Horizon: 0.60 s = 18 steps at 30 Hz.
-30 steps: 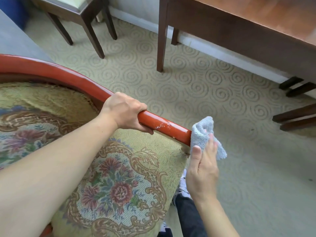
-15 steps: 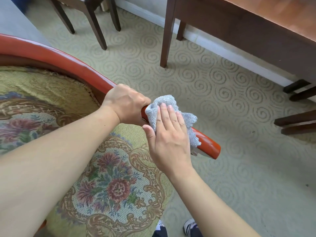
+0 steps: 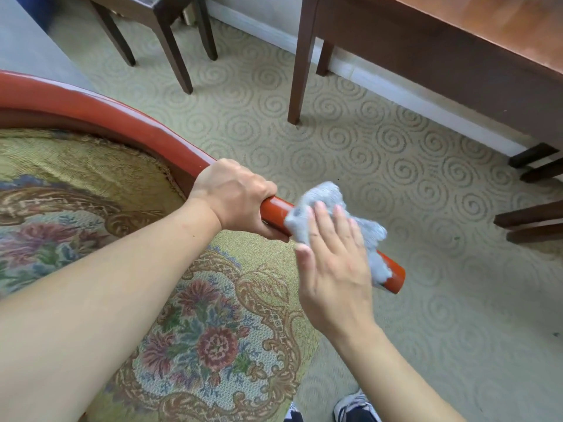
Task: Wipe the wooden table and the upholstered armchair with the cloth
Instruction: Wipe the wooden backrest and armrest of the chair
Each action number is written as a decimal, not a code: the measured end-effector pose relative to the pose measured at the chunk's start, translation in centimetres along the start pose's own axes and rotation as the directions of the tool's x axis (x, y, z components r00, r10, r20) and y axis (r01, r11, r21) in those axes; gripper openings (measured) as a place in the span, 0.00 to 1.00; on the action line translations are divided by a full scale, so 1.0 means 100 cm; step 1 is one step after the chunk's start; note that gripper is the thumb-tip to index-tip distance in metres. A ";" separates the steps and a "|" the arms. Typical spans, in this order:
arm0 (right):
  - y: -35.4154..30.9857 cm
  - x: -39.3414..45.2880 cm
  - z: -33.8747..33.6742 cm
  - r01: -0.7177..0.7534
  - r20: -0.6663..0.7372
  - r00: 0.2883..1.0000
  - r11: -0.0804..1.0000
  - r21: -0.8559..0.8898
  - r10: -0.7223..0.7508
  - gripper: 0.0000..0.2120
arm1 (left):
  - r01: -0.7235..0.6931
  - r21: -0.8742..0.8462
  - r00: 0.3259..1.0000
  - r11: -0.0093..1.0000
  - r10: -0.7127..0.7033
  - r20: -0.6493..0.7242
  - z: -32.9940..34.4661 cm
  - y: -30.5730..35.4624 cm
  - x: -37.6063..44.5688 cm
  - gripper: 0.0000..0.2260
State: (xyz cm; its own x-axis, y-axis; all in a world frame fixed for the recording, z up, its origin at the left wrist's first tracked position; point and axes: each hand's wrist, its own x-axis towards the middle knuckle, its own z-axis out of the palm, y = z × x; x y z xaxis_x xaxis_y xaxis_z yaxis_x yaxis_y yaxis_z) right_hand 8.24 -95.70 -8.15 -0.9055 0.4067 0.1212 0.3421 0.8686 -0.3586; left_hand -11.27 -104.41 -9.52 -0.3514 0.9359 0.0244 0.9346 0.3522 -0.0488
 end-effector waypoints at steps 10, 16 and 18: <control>0.032 -0.007 -0.008 0.245 0.052 0.969 0.955 -0.165 -0.240 0.21 | -0.009 -0.012 1.000 1.000 0.009 -0.014 0.003 -0.001 0.001 0.28; 0.060 -0.039 -0.015 0.055 -0.028 0.998 0.989 -0.138 -0.060 0.22 | 0.009 -0.016 0.998 1.000 -0.010 -0.062 0.001 -0.001 -0.002 0.37; 0.037 -0.017 -0.007 0.067 -0.030 0.997 0.987 -0.145 -0.072 0.21 | 0.003 -0.011 0.998 1.000 -0.004 -0.055 0.002 0.001 -0.001 0.36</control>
State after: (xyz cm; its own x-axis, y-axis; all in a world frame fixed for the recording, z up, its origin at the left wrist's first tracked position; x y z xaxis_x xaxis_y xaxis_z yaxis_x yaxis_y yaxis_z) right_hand 11.22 -92.95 -9.09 -0.9199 0.3513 0.1744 0.3133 0.9257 -0.2120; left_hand -11.17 -104.50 -9.67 -0.3517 0.9327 0.0793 0.9340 0.3553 -0.0373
